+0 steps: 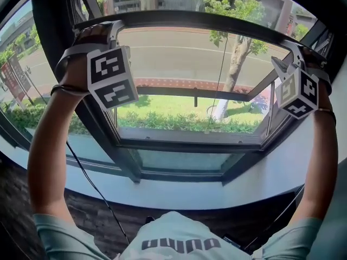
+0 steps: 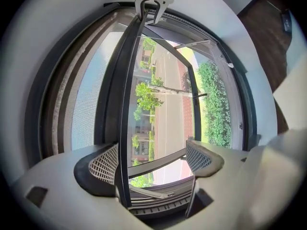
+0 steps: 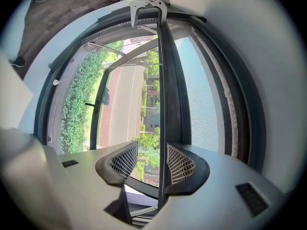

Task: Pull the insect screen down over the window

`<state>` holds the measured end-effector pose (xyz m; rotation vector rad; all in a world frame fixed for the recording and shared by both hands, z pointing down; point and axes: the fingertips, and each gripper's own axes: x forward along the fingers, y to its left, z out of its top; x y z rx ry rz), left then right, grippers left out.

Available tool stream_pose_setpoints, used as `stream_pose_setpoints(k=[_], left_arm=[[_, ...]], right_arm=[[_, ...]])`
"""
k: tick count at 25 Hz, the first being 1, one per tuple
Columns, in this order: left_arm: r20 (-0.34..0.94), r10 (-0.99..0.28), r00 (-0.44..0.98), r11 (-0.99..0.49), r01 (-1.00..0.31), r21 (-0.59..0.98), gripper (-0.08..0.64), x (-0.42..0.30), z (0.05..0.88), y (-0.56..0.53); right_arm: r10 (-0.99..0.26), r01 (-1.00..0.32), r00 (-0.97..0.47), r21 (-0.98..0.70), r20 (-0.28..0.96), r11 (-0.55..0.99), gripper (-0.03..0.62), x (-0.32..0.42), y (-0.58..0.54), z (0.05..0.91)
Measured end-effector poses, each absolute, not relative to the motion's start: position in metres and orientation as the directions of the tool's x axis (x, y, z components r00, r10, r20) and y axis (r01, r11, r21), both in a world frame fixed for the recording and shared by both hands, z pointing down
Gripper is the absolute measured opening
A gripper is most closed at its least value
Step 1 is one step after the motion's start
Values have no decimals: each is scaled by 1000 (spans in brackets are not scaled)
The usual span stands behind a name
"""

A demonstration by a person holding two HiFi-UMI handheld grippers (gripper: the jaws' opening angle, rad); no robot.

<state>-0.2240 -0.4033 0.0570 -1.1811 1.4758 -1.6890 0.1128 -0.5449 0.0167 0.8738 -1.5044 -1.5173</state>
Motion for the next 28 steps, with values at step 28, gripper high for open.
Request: stream_pose_setpoints(k=[28], left_arm=[[395, -837, -379, -371, -139, -918, 433, -217, 221, -396]], right_arm=[[-884, 222, -357, 947, 302, 234, 189, 122, -547, 180]])
